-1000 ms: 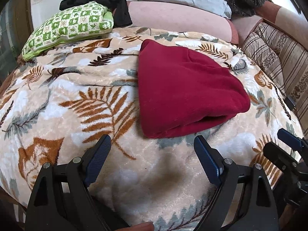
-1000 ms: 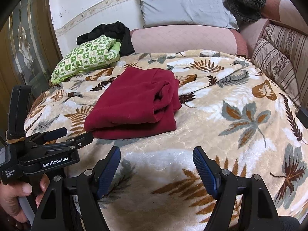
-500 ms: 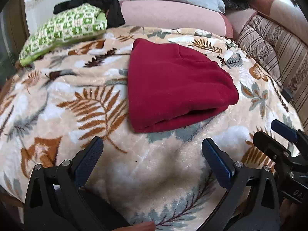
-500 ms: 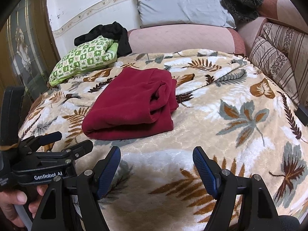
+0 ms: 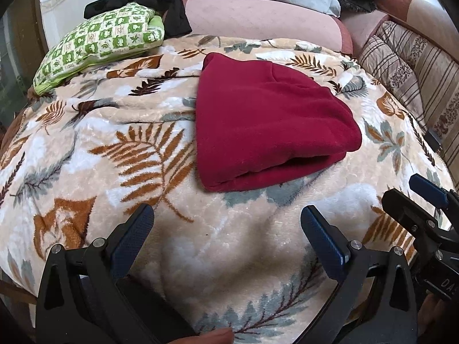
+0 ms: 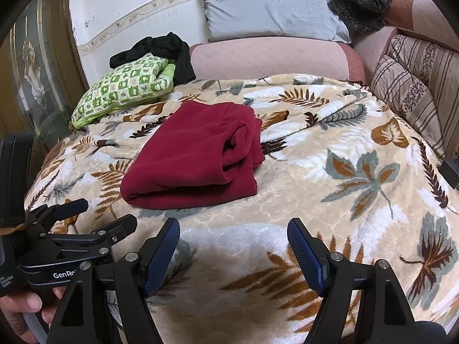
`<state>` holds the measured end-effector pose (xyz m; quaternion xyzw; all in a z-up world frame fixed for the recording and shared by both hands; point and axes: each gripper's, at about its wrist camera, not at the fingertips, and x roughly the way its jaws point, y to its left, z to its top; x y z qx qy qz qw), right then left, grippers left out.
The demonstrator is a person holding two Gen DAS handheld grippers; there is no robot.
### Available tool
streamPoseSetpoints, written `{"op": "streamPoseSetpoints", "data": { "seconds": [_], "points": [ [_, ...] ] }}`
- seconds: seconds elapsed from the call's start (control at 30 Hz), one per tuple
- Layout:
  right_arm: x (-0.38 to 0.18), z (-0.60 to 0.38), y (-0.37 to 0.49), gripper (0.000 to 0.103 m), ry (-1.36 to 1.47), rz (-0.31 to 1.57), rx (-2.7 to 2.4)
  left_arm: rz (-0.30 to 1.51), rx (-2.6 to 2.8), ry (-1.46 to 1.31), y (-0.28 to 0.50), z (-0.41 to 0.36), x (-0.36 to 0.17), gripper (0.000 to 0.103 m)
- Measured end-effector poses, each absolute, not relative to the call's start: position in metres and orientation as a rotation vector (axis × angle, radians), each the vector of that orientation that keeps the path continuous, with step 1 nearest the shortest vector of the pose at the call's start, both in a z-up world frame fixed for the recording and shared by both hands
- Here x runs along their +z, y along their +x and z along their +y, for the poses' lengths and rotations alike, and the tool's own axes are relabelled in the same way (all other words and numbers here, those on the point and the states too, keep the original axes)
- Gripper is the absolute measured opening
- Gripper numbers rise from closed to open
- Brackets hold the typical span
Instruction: Fold small clothes
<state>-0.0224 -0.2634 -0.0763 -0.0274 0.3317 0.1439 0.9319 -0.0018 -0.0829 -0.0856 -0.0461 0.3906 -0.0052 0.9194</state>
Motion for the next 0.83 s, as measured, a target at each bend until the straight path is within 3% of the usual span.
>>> {"op": "streamPoseSetpoints", "data": {
  "seconds": [0.83],
  "points": [
    [-0.065, -0.264, -0.027, 0.075, -0.096, 0.616, 0.249, 0.735, -0.019, -0.097, -0.008, -0.080, -0.079, 0.103]
  ]
}}
